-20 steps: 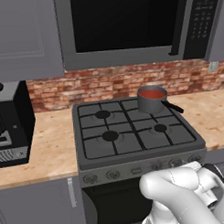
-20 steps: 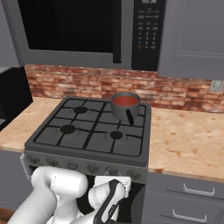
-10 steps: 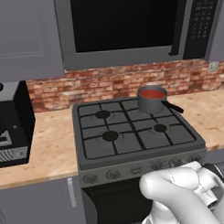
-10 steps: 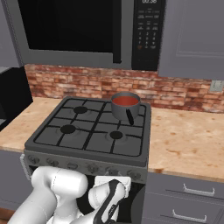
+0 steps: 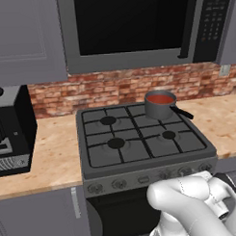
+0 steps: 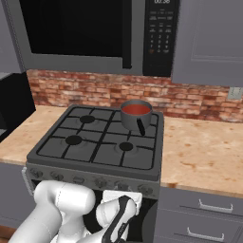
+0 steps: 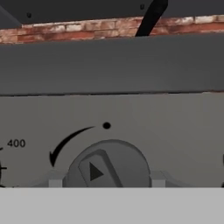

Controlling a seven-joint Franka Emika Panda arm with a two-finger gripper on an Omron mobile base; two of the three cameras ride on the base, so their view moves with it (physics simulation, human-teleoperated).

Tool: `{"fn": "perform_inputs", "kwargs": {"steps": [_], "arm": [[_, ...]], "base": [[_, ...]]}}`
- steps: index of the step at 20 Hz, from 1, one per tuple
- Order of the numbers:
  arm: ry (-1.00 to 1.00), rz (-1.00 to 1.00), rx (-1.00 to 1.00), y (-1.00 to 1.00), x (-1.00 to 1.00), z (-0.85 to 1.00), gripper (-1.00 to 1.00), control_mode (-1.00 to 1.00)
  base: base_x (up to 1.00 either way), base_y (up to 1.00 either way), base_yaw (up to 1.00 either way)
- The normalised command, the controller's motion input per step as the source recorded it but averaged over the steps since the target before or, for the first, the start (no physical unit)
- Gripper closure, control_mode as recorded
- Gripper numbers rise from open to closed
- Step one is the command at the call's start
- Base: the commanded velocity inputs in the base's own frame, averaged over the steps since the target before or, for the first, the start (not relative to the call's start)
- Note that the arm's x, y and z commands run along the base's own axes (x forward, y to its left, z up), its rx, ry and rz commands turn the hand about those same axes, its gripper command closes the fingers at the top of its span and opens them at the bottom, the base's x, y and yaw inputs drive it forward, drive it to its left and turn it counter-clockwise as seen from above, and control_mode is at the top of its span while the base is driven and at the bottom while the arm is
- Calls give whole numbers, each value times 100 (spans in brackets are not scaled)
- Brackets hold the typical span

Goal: Wait until the marinara sauce is simmered to a deep red color and then turn off the stove.

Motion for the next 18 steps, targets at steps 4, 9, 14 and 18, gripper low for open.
{"fn": "perform_inputs", "kwargs": {"steps": [4, 9, 14, 18], "arm": [[0, -2, 15, 0, 0, 0, 100, -100], [0, -2, 16, 0, -1, 0, 100, -100], [0, -2, 17, -1, -3, 0, 100, -100], [0, 0, 17, -3, -8, 0, 100, -100]], "base": [[0, 0, 0], [0, 0, 0], [0, 0, 0], [0, 0, 0]]}}
